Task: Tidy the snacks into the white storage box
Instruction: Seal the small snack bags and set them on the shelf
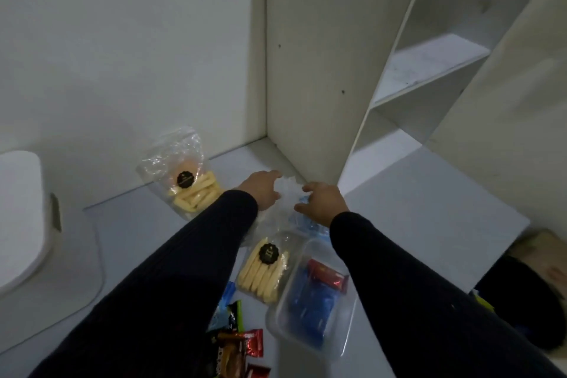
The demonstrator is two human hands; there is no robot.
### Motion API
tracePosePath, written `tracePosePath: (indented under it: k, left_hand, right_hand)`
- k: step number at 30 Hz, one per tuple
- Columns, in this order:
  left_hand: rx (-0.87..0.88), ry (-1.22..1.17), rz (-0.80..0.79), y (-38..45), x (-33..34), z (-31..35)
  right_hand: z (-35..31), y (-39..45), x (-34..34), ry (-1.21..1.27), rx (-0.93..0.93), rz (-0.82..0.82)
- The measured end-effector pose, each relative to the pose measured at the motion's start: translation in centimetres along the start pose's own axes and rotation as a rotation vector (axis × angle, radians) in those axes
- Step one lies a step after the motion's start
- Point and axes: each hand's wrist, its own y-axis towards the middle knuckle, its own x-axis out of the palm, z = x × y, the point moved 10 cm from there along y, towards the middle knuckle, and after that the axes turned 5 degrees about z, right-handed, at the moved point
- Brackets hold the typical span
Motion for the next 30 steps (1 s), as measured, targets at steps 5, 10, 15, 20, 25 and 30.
tracePosePath:
  k: [5,10,15,20,25,30]
  left_hand:
    - [-0.045,-0.187,-0.018,1.5,2.0,-0.4]
    - [-0.067,-0.307,0.156,1.2,-0.3,-1.6]
    - [-0.223,-0.748,0.437,-2.4,-4.1,-5.5]
    - [-0.386,-1.003,0.725,-8.4,-7.2,-9.1]
    - [-0.413,-1.188,0.911,-14.4,-9.2,-9.5]
    - [-0.322,-1.324,1.078,-20.5,-11.5,-8.4]
  right_hand:
    - [1.0,1.2,0.7,0.195,-0.023,0.028]
    - [1.5,2.5,0.7,0.442,0.01,0.019]
    - [-0.4,1.3,1.4,0.791,0.06,-0.102]
    - [-4.0,-1.3,0.8,1.025,-0.006,-0.14]
    - [-8.8,-3.5,-2.3,1.068,-0.146,-0.068]
    - [-13.3,-5.6,-5.4,1.059,-0.335,-0.035]
